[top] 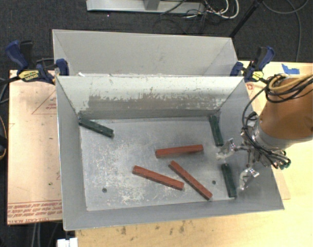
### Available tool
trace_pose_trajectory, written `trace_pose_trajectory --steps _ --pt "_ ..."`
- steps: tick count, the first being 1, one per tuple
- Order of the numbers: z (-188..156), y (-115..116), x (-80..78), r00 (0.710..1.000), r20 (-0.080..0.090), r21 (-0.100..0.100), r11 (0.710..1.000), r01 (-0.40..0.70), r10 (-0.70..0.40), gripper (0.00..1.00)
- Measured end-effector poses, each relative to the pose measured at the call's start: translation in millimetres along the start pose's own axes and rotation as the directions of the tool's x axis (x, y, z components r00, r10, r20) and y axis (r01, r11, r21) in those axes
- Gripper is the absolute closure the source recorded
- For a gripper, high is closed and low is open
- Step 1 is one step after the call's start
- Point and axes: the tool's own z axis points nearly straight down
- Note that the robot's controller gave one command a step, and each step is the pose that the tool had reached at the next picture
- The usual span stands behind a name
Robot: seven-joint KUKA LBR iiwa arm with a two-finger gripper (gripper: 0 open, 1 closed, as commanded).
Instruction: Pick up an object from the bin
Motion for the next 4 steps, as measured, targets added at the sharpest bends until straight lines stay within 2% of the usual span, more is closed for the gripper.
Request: trace_pose_trajectory --steps 1,2,3,4 --pt "3 -4 -12.8 0.955 0.003 0.004 0.955 0.297 -0.297 0.0" --pt "35 21 -4.0 0.787 0.034 -0.002 0.787 0.616 -0.616 0.0" --pt "34 11 2.7 0.788 0.012 0.003 0.788 0.616 -0.616 1.0" --pt "34 11 2.7 0.788 0.012 0.003 0.788 0.616 -0.616 1.0"
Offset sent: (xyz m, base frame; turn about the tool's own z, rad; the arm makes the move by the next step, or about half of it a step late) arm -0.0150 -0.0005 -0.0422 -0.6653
